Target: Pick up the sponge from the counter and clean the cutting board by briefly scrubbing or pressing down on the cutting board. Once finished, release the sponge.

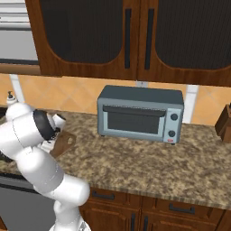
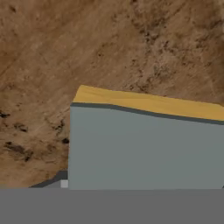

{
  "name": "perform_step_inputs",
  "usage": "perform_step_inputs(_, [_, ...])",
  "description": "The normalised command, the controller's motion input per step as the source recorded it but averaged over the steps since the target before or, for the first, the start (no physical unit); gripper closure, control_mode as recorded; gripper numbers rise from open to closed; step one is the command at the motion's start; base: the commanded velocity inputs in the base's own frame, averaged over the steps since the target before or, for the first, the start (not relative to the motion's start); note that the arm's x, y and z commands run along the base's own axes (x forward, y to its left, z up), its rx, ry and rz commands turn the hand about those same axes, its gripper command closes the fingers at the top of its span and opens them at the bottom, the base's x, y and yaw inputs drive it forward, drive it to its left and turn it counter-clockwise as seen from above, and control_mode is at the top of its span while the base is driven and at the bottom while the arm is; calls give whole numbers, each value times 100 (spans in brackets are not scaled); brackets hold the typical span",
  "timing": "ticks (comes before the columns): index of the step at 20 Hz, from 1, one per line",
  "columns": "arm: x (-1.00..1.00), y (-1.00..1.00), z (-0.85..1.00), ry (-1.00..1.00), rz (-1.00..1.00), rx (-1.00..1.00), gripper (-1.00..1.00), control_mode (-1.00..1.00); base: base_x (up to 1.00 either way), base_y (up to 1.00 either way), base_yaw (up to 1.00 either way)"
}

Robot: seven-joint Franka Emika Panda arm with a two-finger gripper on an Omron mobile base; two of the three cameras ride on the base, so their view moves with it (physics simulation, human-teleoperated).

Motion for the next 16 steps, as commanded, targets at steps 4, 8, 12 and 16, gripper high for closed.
perform_step_inputs(4, [63,-34,-32,-17,-16,0,100,-100,0,0,0])
perform_step_inputs(8, [-20,-58,27,-9,-14,0,100,-100,0,0,0])
perform_step_inputs(12, [-5,-52,98,-1,-3,-18,100,-100,0,0,0])
perform_step_inputs(16, [0,-64,46,2,0,-30,100,-100,0,0,0])
